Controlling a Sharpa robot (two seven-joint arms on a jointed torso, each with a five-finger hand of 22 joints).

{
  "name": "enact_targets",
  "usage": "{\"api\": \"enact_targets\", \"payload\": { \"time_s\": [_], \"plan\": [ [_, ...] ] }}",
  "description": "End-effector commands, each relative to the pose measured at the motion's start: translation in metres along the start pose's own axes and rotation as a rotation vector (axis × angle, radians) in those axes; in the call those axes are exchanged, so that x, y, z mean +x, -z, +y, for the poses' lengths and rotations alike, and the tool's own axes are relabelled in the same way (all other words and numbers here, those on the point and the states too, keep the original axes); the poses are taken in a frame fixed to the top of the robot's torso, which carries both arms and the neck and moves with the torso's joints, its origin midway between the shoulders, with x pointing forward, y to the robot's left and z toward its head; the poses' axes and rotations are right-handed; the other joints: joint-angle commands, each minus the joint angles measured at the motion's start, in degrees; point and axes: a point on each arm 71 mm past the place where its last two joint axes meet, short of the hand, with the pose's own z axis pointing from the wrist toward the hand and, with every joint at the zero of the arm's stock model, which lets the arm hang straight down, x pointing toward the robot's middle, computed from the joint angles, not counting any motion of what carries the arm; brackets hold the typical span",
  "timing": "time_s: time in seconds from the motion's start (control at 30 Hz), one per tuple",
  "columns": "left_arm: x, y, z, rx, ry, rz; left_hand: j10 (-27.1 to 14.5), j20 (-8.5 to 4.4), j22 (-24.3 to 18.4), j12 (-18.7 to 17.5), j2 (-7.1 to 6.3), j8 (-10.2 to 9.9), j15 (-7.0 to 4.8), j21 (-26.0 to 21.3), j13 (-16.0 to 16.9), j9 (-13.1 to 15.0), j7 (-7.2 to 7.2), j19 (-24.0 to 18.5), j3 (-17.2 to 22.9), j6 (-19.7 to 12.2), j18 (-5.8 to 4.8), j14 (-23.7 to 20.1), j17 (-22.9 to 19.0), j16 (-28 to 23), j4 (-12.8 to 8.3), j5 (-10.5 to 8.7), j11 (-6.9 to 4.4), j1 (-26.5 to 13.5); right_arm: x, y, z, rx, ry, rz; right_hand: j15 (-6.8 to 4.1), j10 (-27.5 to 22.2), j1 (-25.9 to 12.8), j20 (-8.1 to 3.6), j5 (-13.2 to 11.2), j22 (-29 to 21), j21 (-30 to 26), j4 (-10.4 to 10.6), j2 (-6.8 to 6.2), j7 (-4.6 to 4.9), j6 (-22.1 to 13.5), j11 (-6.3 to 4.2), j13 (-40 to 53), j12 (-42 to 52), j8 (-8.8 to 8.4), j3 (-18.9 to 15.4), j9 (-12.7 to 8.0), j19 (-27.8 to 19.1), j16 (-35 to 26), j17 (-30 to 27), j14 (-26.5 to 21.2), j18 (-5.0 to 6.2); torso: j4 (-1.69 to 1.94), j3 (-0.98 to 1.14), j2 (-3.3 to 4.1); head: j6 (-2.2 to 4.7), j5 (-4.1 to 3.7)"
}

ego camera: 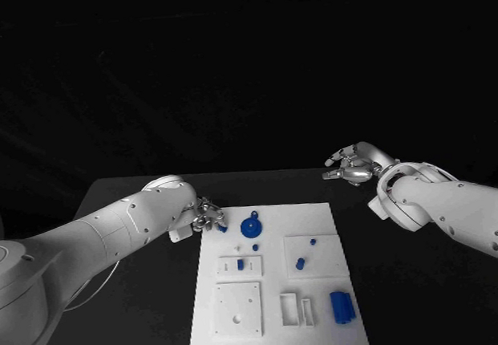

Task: Assemble the parts on the task board

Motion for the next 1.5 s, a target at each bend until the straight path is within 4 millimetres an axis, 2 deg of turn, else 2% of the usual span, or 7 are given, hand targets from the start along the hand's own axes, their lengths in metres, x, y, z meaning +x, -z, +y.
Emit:
{"api": "enact_targets", "payload": {
  "time_s": [0.03, 0.1, 0.13, 0.5, 0.77, 0.97, 1.5],
  "plan": [
    [-0.001, 0.000, 0.000, 0.017, 0.021, -0.025, 0.7, -5.76, 0.1, 0.1, 1.12, 0.4, -0.39, 0.3, 0.1, 0.1, -0.02, 0.0, -0.1, 0.8, -0.21, 0.6, 0.2, 0.5, -0.7, 0.02, -0.14, 0.3, 0.001, 0.000, 0.001, -0.006, 0.000, 0.006, 0.25, -0.3, -0.4, -0.27, 0.3, 0.9, -0.2, -0.2, 0.06, 1.27, -0.9, 0.08, -0.1, 0.2, -0.33, 0.0, -0.1, 0.3, -0.3, 0.1, -0.1, 2.96, -0.01, 0.00, 0.00, 0.02, -0.05],
    [-0.001, 0.001, 0.000, 0.020, 0.025, -0.028, 0.8, -5.77, 0.1, 0.2, 1.28, 0.5, -0.47, 0.4, 0.1, 0.1, -0.12, 0.1, -0.1, 1.0, -0.21, 0.7, 0.2, 0.6, -0.9, 0.02, -0.21, 0.3, 0.001, 0.000, 0.001, -0.006, 0.000, 0.006, 0.25, -0.3, -0.4, -0.27, 0.3, 0.9, -0.2, -0.2, 0.06, 1.27, -0.9, 0.08, -0.1, 0.2, -0.33, 0.0, -0.1, 0.3, -0.3, 0.1, -0.1, 2.96, -0.02, -0.02, 0.01, 0.04, -0.02],
    [-0.001, 0.001, 0.001, 0.024, 0.031, -0.031, 0.7, -5.82, 0.1, 0.0, 1.25, 1.6, -0.86, 0.4, 0.1, 0.4, -0.63, 0.2, -0.1, 3.0, -0.22, 0.7, 0.2, 0.5, -1.4, 0.12, -0.68, 0.4, 0.001, 0.000, 0.000, -0.005, 0.000, 0.006, 0.25, -0.3, -0.4, -0.27, 0.3, 0.9, -0.2, -0.2, 0.06, 1.27, -0.9, 0.08, -0.1, 0.2, -0.33, 0.0, -0.1, 0.3, -0.3, 0.1, -0.1, 2.96, -0.01, -0.02, 0.00, 0.03, -0.02],
    [0.003, 0.015, 0.006, 0.086, 0.109, -0.076, 1.8, -6.15, 0.0, 0.0, 0.75, 2.1, -1.58, 0.6, -0.1, 0.1, -1.35, 1.1, 0.6, 4.9, -0.14, 1.8, 0.2, 0.7, -2.8, 1.20, -1.37, 0.8, -0.002, 0.001, -0.002, -0.001, 0.001, 0.003, 0.26, -0.3, -0.6, -0.27, 0.4, 0.9, -0.2, -0.1, 0.05, 1.27, -0.9, 0.08, -0.1, 0.2, -0.33, -0.1, -0.1, 0.3, -0.3, 0.1, -0.1, 2.96, 0.10, 0.02, -0.10, 0.03, 0.02],
    [0.008, 0.036, 0.012, 0.166, 0.145, -0.136, 3.3, -6.53, -0.2, -0.2, -1.74, 3.1, -2.27, 0.8, -0.2, 0.2, -2.14, 2.4, 1.2, 7.4, -0.05, 3.3, 0.2, 0.9, -3.9, 4.32, -2.12, 1.7, -0.007, 0.004, -0.007, 0.008, 0.000, -0.005, 0.26, -0.3, -0.8, -0.26, 0.5, 0.9, -0.2, 0.0, 0.06, 1.28, -0.9, 0.09, -0.1, 0.3, -0.33, -0.1, -0.1, 0.3, -0.3, 0.1, -0.1, 2.96, 0.37, 0.08, -0.23, 0.00, 0.11],
    [0.014, 0.052, 0.007, 0.241, 0.121, -0.219, 3.8, -6.76, -0.3, -0.1, -2.17, 3.5, -2.63, 1.0, -0.1, 0.5, -2.50, 3.1, 1.4, 8.3, 0.01, 3.9, 0.2, 1.0, -3.8, 6.43, -2.48, 1.9, -0.007, 0.006, -0.008, 0.007, -0.003, -0.004, 0.26, -0.3, -0.8, -0.26, 0.6, 0.9, -0.2, 0.1, 0.06, 1.28, -0.9, 0.09, -0.2, 0.3, -0.33, -0.1, -0.1, 0.3, -0.3, 0.1, -0.1, 2.96, 0.64, 0.20, -0.44, -0.21, 0.18],
    [0.062, 0.074, 0.018, 0.302, 0.088, -0.347, 4.1, -7.09, -0.3, 0.6, -3.27, 4.2, -3.10, 1.4, 0.2, 1.1, -3.00, 4.0, 1.7, 9.5, 0.13, 4.8, 0.3, 1.3, -3.3, 8.68, -2.98, 2.2, -0.002, 0.014, -0.012, 0.009, -0.010, 0.012, 0.26, -0.3, -0.9, -0.27, 0.6, 0.9, -0.2, 0.1, 0.03, 1.27, -0.9, 0.08, -0.2, 0.3, -0.33, -0.1, -0.1, 0.3, -0.3, 0.1, -0.1, 2.96, 0.66, 0.37, -0.54, -0.79, 0.86]
  ]
}}
